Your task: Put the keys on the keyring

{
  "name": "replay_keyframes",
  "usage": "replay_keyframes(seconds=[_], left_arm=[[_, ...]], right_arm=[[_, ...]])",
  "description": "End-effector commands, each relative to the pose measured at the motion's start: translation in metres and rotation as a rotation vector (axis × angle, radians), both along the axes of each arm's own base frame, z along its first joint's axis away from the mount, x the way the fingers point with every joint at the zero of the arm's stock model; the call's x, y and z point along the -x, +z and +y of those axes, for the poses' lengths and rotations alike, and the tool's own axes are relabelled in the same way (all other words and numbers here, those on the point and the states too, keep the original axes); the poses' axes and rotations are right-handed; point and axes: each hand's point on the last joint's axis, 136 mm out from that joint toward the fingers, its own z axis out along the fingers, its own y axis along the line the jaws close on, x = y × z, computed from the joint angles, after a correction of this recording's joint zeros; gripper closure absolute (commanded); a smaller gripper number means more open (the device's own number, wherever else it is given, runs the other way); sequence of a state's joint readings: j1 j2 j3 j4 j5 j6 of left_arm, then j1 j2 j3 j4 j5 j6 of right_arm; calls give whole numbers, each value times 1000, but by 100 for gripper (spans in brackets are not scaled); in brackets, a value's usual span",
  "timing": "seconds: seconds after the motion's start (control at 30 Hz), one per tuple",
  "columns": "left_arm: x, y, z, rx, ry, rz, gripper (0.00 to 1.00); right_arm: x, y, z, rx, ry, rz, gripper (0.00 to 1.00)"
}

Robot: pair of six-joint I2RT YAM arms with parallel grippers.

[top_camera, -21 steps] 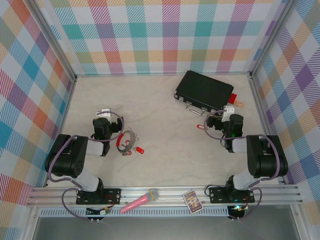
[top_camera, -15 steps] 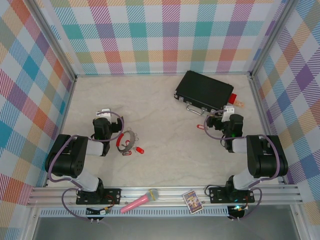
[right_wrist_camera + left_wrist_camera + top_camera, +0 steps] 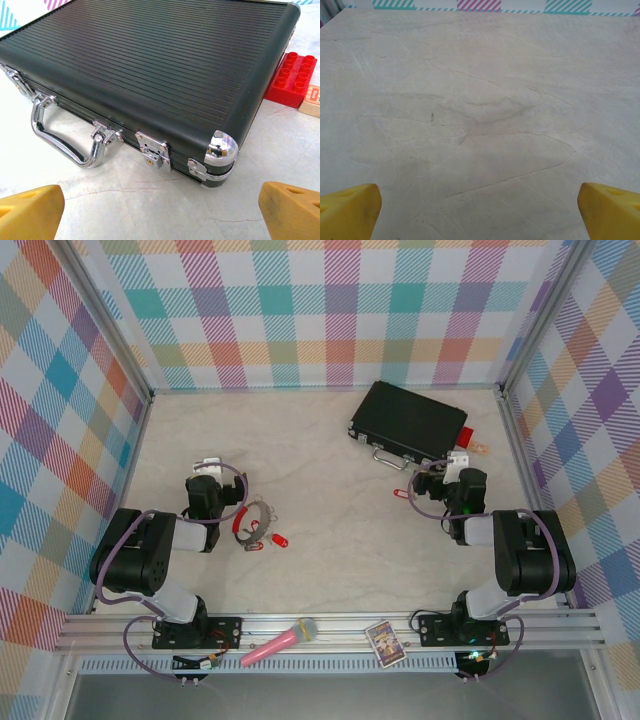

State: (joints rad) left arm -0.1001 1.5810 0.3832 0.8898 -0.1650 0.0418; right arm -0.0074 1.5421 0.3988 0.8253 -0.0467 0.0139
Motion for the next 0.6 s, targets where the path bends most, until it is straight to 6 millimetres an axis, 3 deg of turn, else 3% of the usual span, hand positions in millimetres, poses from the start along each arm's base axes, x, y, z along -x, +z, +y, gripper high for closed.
replay_keyframes(seconds=[0.0, 0.33, 0.47, 0.57], left_arm=[[-5, 5, 0, 6, -6, -14, 0], [-6, 11, 0, 7, -9, -19, 0], [-9, 46, 15, -6, 92, 36, 0], [0, 94, 38, 50, 265, 9, 0]], right_arm=[[-4, 8, 3, -4, 18, -22, 1], [-4, 9, 2, -2, 17, -25, 1], [-1, 19, -8, 8, -61, -52, 1], [7, 41, -27, -1, -185, -23, 1]])
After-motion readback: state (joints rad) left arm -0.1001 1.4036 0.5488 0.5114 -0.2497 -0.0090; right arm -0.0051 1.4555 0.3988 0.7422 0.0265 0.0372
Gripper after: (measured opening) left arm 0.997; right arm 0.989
